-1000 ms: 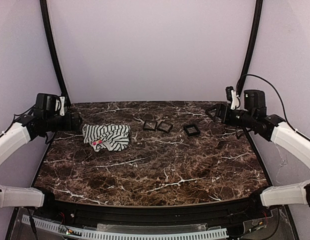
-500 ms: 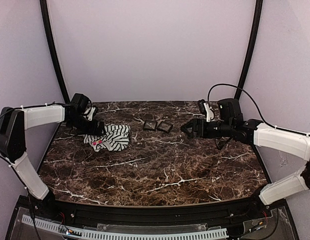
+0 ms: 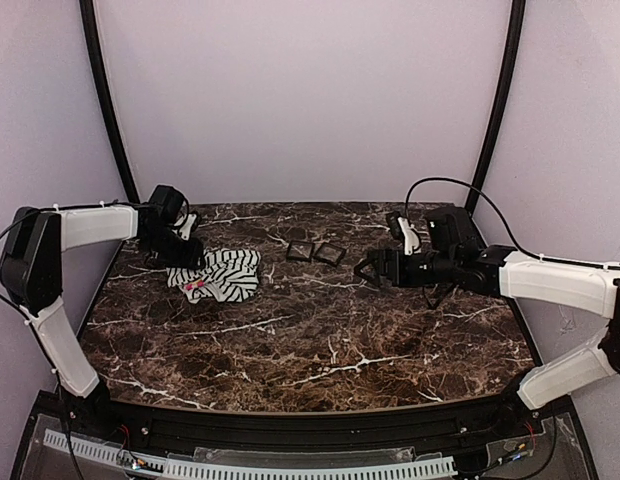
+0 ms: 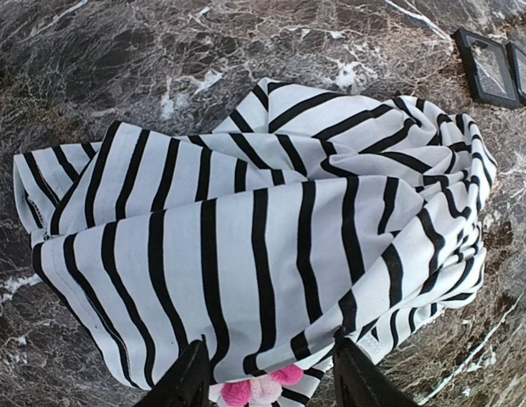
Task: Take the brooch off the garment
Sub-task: Pick up the crumpled clothing from the center of the board.
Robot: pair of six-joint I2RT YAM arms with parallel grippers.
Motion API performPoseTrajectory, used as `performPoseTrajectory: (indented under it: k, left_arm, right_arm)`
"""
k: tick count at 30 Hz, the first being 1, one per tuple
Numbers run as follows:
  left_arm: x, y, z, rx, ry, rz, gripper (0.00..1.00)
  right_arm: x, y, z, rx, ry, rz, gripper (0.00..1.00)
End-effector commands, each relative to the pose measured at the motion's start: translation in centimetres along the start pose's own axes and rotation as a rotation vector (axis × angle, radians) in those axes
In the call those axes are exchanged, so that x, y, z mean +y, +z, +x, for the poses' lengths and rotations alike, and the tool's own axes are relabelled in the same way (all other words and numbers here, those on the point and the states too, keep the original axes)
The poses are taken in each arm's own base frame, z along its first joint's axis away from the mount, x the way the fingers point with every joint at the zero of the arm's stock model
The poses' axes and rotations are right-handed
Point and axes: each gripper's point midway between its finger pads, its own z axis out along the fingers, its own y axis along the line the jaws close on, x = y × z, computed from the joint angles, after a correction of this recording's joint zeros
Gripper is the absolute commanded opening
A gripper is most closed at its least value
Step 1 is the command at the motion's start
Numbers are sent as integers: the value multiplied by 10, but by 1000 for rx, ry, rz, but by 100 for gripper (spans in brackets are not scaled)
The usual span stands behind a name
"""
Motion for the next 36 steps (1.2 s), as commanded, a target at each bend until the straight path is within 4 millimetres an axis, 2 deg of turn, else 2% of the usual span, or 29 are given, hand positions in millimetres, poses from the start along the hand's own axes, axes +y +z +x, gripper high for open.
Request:
performPoseTrajectory:
  k: [1, 6, 9, 11, 12, 13, 14, 17, 21, 24, 28, 32, 36]
  left_arm:
    - [-1, 6, 7, 43, 15, 4, 42]
    - [-7, 4, 4, 36, 12, 32, 12]
    - [-14, -9, -6, -15, 13, 68, 1]
    - [-24, -36, -22, -94, 45, 103, 1]
    - [-26, -44, -27, -115, 58, 108, 1]
    - [-27, -65, -37, -160, 85, 96, 1]
    - [-27, -75, -41, -183, 96, 86, 1]
    - [-31, -133, -62, -334, 171, 59, 1]
    - [-48, -188, -71, -477, 209, 118, 1]
    - [-66, -214, -68, -528, 235, 207, 1]
    - [-88, -245, -61, -557, 269, 328, 1]
    - [-101, -271, -57, -595, 264, 400, 1]
    - [-108, -287, -54, -615, 247, 450, 1]
  right_arm:
    - [3, 4, 4, -12, 0, -16, 86]
    - [23, 4, 4, -31, -48, -90, 86]
    - [38, 2, 3, -45, -92, -122, 86]
    - [48, 1, 1, -56, -124, -134, 86]
    - [52, 1, -1, -61, -142, -139, 86]
    - [57, 1, -4, -68, -157, -138, 86]
    - [60, 2, -8, -73, -170, -134, 85]
    - [72, 11, -19, -92, -211, -131, 84]
    - [87, 29, -26, -119, -238, -152, 81]
    - [106, 41, -28, -132, -248, -211, 79]
    - [146, 55, -23, -142, -313, -314, 79]
    - [178, 75, -15, -125, -371, -356, 77]
    - [197, 100, -10, -125, -374, -366, 74]
